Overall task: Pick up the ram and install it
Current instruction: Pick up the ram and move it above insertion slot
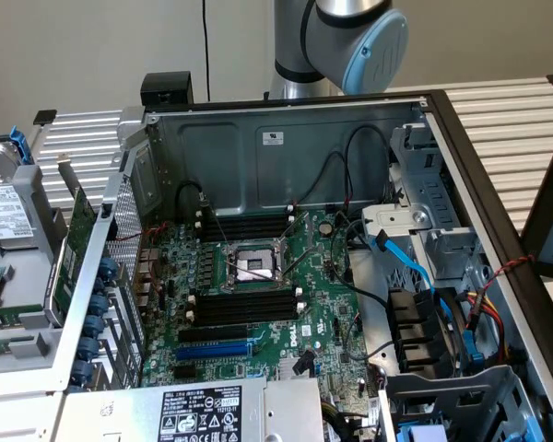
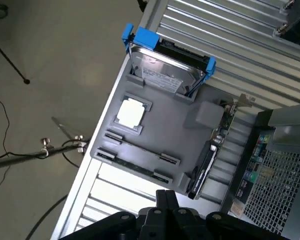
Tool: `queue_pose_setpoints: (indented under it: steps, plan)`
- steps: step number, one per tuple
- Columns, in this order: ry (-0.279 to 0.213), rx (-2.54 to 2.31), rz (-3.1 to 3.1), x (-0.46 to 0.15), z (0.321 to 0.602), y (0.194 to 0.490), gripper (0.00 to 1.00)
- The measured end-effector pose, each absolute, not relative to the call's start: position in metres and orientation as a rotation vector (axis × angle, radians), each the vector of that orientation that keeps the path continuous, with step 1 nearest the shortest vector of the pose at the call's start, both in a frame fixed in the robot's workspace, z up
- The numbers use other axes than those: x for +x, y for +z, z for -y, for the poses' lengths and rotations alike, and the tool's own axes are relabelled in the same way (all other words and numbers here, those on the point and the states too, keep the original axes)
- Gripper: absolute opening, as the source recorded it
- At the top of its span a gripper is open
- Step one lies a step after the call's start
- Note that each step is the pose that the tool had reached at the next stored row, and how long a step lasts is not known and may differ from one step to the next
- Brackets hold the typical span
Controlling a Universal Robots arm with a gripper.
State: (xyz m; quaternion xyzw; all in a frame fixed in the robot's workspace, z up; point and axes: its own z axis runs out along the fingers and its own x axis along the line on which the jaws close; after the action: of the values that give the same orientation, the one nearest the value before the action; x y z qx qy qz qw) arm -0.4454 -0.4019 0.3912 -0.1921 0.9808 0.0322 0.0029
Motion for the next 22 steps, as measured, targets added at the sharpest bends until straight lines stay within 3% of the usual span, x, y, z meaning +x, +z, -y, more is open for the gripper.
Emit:
queue_pose_setpoints:
  steps: [22]
  plan:
    - [0.095,-1.207,-2.908,-0.4457,0.4017,0.3906,0.10]
